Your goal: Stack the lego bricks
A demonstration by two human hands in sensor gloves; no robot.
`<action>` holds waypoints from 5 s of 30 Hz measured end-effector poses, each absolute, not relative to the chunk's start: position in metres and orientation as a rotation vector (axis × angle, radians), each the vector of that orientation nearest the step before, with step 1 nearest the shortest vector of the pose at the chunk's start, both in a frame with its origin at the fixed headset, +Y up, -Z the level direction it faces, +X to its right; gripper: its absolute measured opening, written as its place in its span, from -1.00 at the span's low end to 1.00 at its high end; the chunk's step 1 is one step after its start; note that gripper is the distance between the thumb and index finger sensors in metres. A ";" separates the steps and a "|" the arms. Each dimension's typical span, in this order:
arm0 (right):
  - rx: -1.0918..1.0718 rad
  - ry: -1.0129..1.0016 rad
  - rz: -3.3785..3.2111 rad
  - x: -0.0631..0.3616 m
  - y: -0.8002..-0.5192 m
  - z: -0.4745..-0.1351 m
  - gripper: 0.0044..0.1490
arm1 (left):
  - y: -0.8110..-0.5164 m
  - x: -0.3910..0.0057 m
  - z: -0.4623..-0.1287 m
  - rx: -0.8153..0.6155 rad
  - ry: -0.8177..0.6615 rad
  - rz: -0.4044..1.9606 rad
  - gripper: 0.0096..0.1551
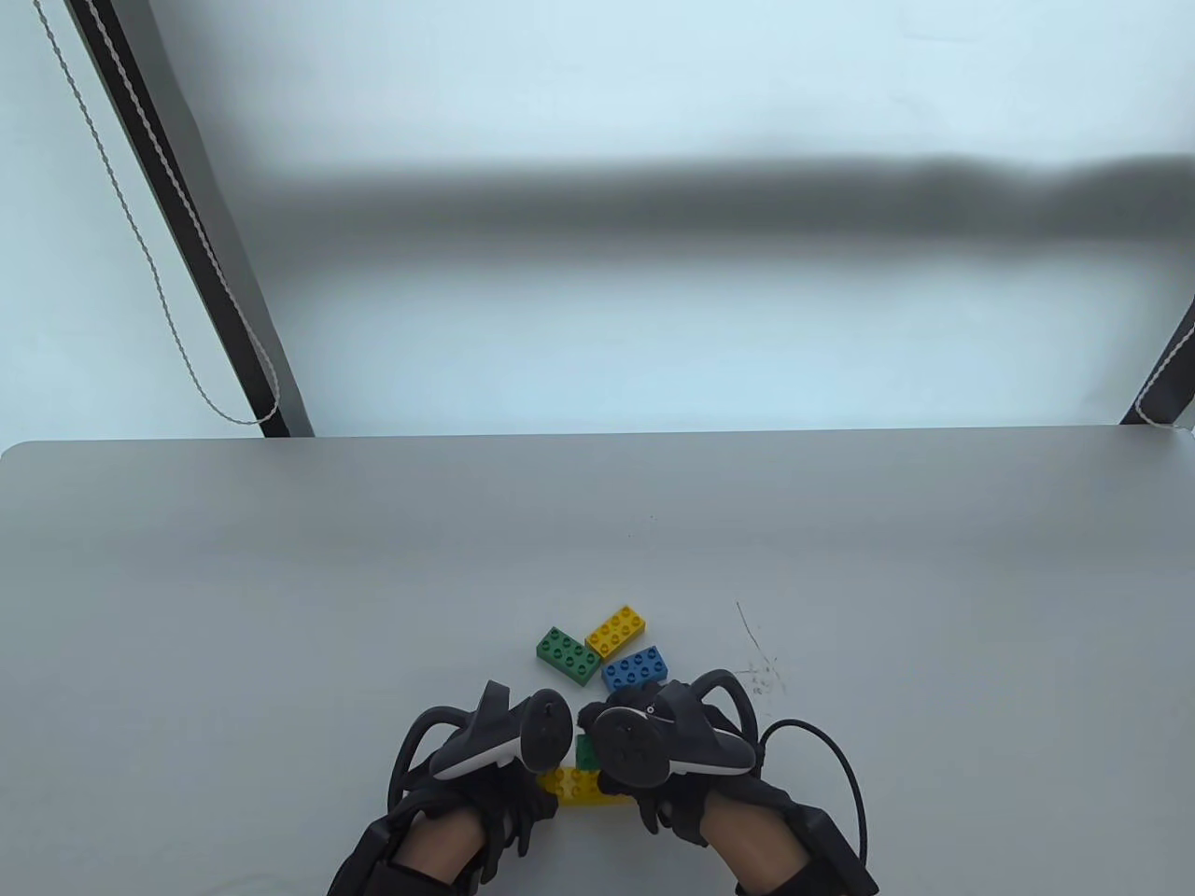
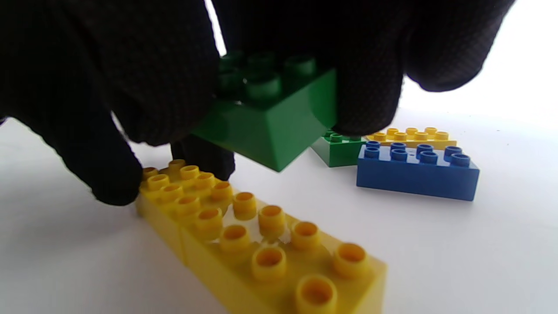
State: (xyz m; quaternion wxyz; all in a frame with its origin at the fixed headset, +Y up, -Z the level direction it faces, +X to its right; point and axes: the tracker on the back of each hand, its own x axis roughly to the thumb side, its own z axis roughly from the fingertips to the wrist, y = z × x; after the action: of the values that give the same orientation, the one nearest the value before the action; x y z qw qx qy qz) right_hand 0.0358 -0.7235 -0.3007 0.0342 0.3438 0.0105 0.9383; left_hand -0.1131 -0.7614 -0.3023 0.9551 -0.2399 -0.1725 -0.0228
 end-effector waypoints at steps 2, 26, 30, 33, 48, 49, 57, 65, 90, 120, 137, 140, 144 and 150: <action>1.073 0.041 2.885 0.033 -0.725 -0.300 -0.10 | -0.761 -0.113 -0.302 -0.487 -0.350 -0.046 -0.27; 1.110 0.187 2.891 0.022 -0.745 -0.300 -0.13 | -0.761 -0.113 -0.302 -0.487 -0.350 -0.046 -0.27; 1.081 0.203 2.866 0.025 -0.747 -0.304 -0.14 | -0.761 -0.115 -0.304 -0.489 -0.347 -0.025 -0.27; 1.066 0.223 2.860 0.025 -0.747 -0.304 -0.14 | -0.761 -0.114 -0.304 -0.489 -0.346 -0.023 -0.28; 0.964 0.356 2.777 0.032 -0.754 -0.313 -0.14 | -0.762 -0.116 -0.306 -0.491 -0.344 -0.020 -0.28; 0.960 0.371 2.763 0.033 -0.754 -0.314 -0.14 | -0.762 -0.116 -0.306 -0.492 -0.345 -0.018 -0.28; 0.954 0.423 2.711 0.037 -0.759 -0.317 -0.13 | -0.762 -0.117 -0.307 -0.498 -0.346 -0.010 -0.28; 0.896 0.439 2.629 0.047 -0.752 -0.329 -0.10 | -0.762 -0.117 -0.307 -0.501 -0.345 -0.008 -0.28; 0.675 0.307 2.931 0.037 -0.733 -0.425 -0.06 | -0.761 -0.118 -0.311 -0.539 -0.339 -0.003 -0.27; 0.429 0.664 3.062 0.012 -0.765 -0.452 -0.14 | -0.761 -0.118 -0.311 -0.545 -0.342 -0.002 -0.27; 0.557 0.376 3.133 0.017 -0.762 -0.448 -0.14 | -0.761 -0.118 -0.312 -0.547 -0.342 0.000 -0.27; 0.563 0.326 3.147 0.021 -0.756 -0.445 -0.13 | -0.761 -0.118 -0.312 -0.547 -0.342 0.000 -0.27; 0.574 0.269 3.124 0.028 -0.744 -0.439 -0.12 | -0.761 -0.118 -0.312 -0.547 -0.342 0.000 -0.27; 0.624 0.209 3.128 0.041 -0.722 -0.420 -0.11 | -0.761 -0.118 -0.312 -0.547 -0.342 0.000 -0.27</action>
State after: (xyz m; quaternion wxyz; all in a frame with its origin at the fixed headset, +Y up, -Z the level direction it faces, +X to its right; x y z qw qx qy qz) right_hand 0.0405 -0.7220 -0.4204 -0.0274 0.1952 0.0652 0.9782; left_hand -0.1182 -0.7611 -0.3118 0.9484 -0.2688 -0.1682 0.0000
